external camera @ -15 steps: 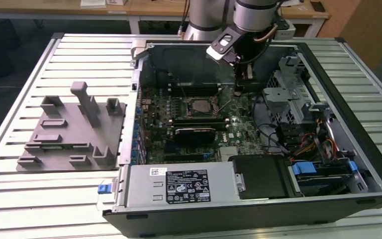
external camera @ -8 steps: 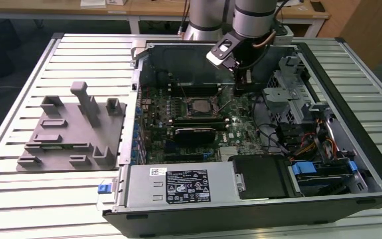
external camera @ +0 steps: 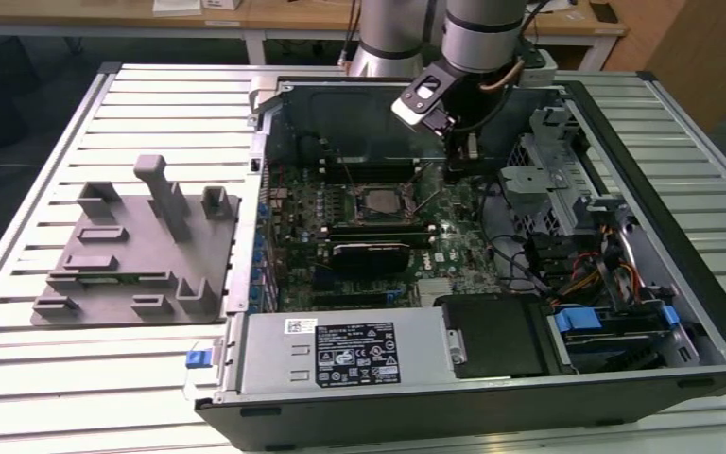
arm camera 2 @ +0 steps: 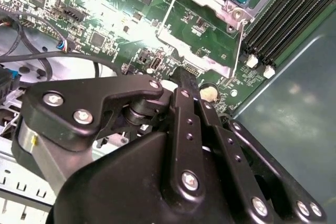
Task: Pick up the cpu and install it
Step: 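Close the cpu cover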
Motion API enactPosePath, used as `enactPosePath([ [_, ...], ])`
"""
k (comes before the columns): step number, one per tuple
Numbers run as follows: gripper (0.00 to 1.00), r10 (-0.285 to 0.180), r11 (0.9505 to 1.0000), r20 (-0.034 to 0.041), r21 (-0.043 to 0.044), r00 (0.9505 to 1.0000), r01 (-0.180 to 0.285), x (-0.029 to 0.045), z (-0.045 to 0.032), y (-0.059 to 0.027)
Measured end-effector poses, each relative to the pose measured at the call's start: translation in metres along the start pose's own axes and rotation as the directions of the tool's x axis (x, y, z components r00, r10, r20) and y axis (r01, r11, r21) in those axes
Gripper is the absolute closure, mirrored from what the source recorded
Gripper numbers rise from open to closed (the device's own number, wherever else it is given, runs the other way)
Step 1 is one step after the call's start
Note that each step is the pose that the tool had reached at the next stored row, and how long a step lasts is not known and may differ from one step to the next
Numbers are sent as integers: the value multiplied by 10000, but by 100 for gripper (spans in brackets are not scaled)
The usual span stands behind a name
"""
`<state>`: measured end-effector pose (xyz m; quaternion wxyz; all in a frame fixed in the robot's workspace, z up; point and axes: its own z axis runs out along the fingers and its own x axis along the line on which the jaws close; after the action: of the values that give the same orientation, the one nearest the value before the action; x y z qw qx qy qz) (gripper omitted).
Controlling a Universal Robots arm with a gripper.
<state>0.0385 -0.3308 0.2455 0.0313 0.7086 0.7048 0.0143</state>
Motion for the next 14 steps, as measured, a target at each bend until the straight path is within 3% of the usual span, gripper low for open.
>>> enactPosePath([
  [7, 89, 8, 10000, -38, -8, 10000, -8, 0, -8, -129],
  [14, 89, 22, 10000, -207, -38, 9998, -23, -2, -20, -303],
])
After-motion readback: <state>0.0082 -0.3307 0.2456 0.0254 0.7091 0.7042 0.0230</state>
